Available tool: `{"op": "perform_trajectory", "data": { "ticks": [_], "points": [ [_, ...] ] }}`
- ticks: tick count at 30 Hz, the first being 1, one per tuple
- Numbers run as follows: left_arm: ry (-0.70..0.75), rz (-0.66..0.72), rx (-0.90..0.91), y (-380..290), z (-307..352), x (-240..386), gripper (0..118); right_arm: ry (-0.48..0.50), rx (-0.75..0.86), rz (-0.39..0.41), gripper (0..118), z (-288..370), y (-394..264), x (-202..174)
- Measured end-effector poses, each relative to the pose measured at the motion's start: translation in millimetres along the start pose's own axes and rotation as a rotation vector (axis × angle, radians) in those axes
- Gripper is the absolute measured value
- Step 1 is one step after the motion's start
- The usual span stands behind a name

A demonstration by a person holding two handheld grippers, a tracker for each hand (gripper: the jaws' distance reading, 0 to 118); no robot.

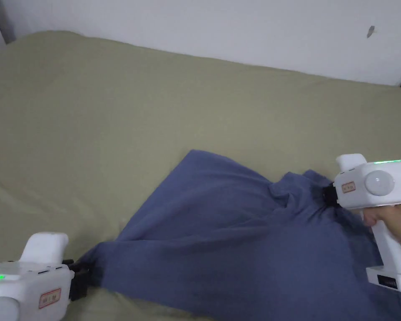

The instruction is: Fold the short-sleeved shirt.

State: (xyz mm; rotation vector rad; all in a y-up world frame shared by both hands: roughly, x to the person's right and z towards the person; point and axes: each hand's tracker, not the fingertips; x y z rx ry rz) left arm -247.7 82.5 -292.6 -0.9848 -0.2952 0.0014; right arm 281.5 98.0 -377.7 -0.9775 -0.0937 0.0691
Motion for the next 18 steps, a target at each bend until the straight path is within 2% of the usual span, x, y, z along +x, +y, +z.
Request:
{"op": "perform_trajectory", "data": {
  "ticks": [4, 7, 11, 15, 18],
  "points": [
    [0.003, -0.024, 0.032, 7, 17, 7, 4, -0.049, 0.119, -0.022, 2, 55, -9, 0],
    [-0.012, -0.031, 0.082, 19, 39, 16, 4, -0.076, 0.170, 0.008, 2, 99, -13, 3],
    [-0.014, -0.054, 0.182, 42, 74, 35, 4, -0.100, 0.297, -0.055, 2, 172, -20, 7],
    [-0.018, -0.083, 0.278, 74, 109, 56, 4, -0.146, 0.404, -0.052, 2, 244, -25, 13],
    [-0.007, -0.124, 0.352, 103, 137, 72, 4, -0.180, 0.494, -0.089, 2, 295, -28, 23]
  ]
}}
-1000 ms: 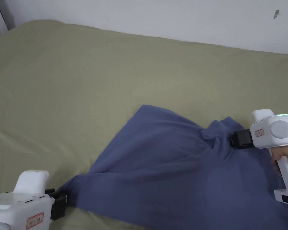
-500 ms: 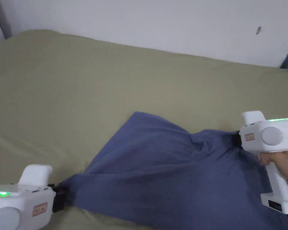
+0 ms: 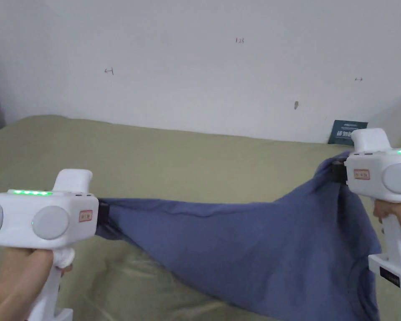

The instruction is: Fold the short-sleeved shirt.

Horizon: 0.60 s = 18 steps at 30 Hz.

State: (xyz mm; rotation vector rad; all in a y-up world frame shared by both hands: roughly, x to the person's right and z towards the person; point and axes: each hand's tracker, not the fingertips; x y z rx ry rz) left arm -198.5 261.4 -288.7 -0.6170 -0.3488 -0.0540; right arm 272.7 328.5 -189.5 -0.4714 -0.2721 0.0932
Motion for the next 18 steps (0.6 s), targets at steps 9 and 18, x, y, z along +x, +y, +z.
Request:
{"op": "perform_trajectory", "data": {
  "ticks": [9, 18],
  "points": [
    [0.043, -0.048, 0.122, 118, 36, 30, 4, -0.127, 0.186, -0.075, 2, 90, 65, 41],
    [0.137, -0.085, 0.127, 196, 41, 40, 4, -0.158, 0.239, -0.123, 2, 95, 120, 56]
  ]
}}
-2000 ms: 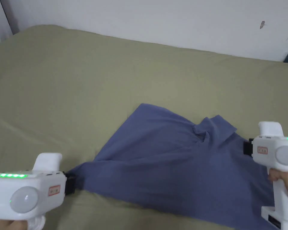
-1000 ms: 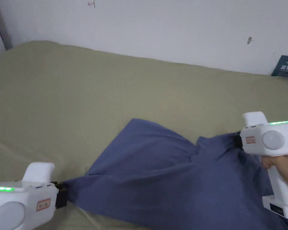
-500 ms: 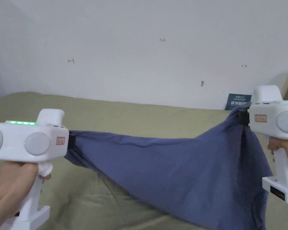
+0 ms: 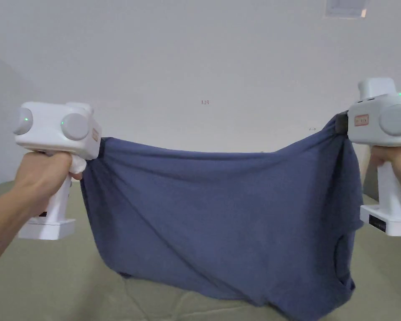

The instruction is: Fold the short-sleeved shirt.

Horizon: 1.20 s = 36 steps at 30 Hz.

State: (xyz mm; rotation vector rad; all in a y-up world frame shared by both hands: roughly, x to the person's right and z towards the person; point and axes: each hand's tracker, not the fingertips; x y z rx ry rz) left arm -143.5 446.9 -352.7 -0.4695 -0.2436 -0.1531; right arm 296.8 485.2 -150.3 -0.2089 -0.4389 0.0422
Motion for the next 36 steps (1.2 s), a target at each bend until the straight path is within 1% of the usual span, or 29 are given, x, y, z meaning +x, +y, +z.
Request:
{"op": "perform_trajectory", "data": {
  "ticks": [2, 6, 9, 12, 14, 20, 24, 28, 32, 35, 36],
  "points": [
    [0.017, -0.017, 0.007, 10, 0, 1, 4, -0.010, 0.003, -0.013, 2, -8, 7, -1],
    [0.040, -0.033, 0.027, 30, 1, 2, 4, -0.019, 0.026, -0.005, 2, -25, 23, 0],
    [0.067, -0.037, 0.034, 47, -5, 4, 4, -0.029, 0.028, -0.021, 2, -44, 39, -2],
    [0.075, -0.027, 0.043, 61, -14, 5, 4, -0.044, 0.040, 0.007, 2, -63, 55, -7],
    [0.101, -0.052, 0.043, 79, -35, 5, 4, -0.042, 0.038, 0.005, 2, -78, 69, -10],
    [0.113, -0.045, 0.077, 121, -72, 7, 4, -0.053, 0.067, 0.019, 2, -125, 106, -14],
    [0.130, -0.023, 0.108, 147, -97, 13, 4, -0.063, 0.082, 0.011, 2, -157, 123, -14],
    [0.145, 0.003, 0.129, 170, -126, 22, 4, -0.072, 0.100, -0.033, 2, -186, 134, -12],
    [0.159, 0.006, 0.153, 185, -149, 30, 4, -0.085, 0.126, -0.042, 2, -213, 142, -13],
    [0.183, -0.016, 0.149, 188, -169, 36, 4, -0.081, 0.120, -0.033, 2, -231, 143, -15],
    [0.196, -0.013, 0.158, 185, -176, 38, 4, -0.102, 0.115, -0.007, 2, -237, 140, -18]
  ]
}}
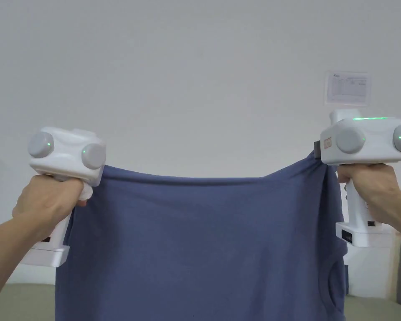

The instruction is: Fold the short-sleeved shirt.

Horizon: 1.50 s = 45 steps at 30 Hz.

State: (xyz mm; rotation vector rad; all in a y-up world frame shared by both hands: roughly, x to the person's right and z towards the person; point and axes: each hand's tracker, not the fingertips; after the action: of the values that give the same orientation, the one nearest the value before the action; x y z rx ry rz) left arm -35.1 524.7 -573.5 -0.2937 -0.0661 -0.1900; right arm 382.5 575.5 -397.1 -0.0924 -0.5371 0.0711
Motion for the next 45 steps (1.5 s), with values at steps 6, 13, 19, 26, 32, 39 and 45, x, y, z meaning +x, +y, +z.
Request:
{"op": "perform_trajectory", "data": {
  "ticks": [6, 13, 19, 26, 32, 39, 45],
  "points": [
    [0.010, -0.013, -0.036, -60, -42, 24, 4, 0.012, -0.066, 0.000, 2, -29, -65, -13],
    [-0.047, -0.039, -0.190, -179, -87, 40, 4, 0.060, -0.227, 0.004, 2, -35, -202, -25],
    [-0.074, -0.060, -0.245, -257, -89, 38, 4, 0.085, -0.330, -0.003, 2, -19, -293, -27],
    [-0.121, -0.108, -0.247, -316, -13, 11, 4, 0.126, -0.337, 0.024, 2, 68, -340, -15],
    [-0.173, -0.108, -0.292, -364, 64, -17, 4, 0.118, -0.388, -0.058, 2, 167, -376, 14],
    [-0.220, -0.082, -0.350, -436, 148, -40, 4, 0.148, -0.486, -0.079, 2, 274, -439, 46],
    [-0.265, -0.065, -0.402, -485, 210, -58, 4, 0.152, -0.538, -0.077, 2, 353, -472, 61]
  ]
}}
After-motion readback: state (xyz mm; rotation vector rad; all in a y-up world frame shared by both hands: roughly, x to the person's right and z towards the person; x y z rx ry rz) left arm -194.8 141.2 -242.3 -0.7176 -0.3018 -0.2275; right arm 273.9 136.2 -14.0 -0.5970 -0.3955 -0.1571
